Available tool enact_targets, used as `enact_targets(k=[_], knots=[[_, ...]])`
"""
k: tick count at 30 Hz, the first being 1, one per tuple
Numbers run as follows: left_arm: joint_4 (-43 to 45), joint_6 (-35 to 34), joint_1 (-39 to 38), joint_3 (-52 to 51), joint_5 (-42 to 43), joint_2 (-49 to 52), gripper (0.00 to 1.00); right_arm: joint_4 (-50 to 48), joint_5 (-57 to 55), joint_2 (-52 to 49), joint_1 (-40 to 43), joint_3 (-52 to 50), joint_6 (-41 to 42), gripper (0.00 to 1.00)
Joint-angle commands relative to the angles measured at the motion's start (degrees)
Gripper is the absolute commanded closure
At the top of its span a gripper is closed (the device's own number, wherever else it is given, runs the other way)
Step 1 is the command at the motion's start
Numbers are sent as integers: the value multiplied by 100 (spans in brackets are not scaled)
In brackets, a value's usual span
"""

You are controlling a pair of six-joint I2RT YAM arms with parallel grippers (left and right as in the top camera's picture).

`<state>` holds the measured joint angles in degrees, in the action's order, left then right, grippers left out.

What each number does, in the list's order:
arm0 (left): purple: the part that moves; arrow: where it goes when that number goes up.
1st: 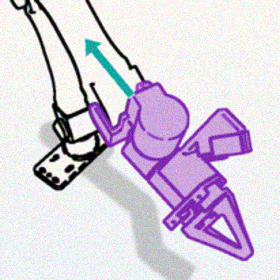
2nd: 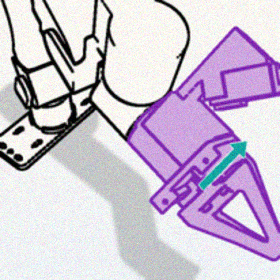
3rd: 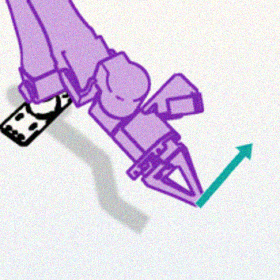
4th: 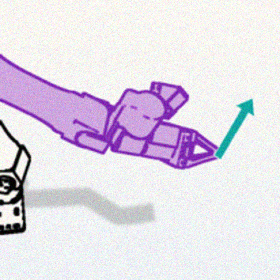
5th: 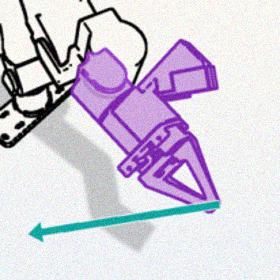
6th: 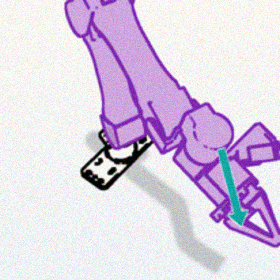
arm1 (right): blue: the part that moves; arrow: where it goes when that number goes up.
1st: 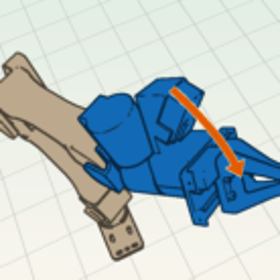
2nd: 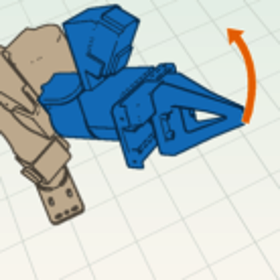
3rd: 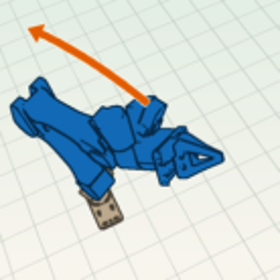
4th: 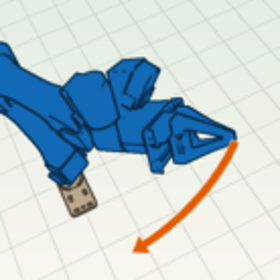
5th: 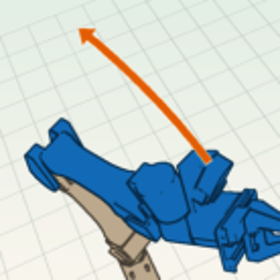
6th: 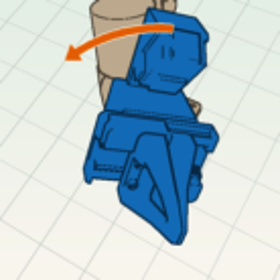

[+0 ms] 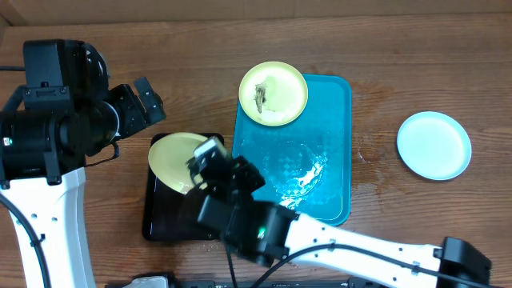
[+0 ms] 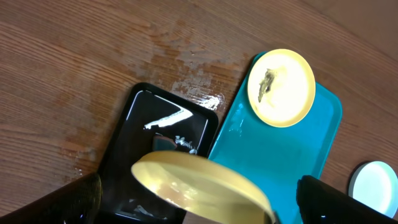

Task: Clean dirty plates on tray and stack at the side
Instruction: 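Lift the yellow plate with the right gripper and tilt it over the black tray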

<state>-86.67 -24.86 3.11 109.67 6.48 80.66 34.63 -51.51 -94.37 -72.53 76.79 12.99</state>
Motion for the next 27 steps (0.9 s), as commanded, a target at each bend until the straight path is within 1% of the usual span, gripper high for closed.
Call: enact_targets(k=[1, 4, 8, 14, 21, 27], knots=[[-9, 70, 28, 118, 57, -48, 0, -42, -1082, -184, -249, 105, 2, 96], [-9, 70, 28, 116, 59, -44, 0, -37, -1709, -254, -503, 105, 2, 96], [-9, 70, 28, 116, 57, -44, 0, -35, -2201, -262, -756, 105, 0, 96], [-9, 68, 24, 116, 57, -44, 0, -37, -2350, -262, -984, 105, -114, 96], [-7, 68, 24, 116, 59, -42, 0, -39, -2824, -262, -1008, 105, -155, 96], [-7, 68, 24, 116, 59, -42, 1, -138, -2863, -262, -1034, 105, -549, 96]])
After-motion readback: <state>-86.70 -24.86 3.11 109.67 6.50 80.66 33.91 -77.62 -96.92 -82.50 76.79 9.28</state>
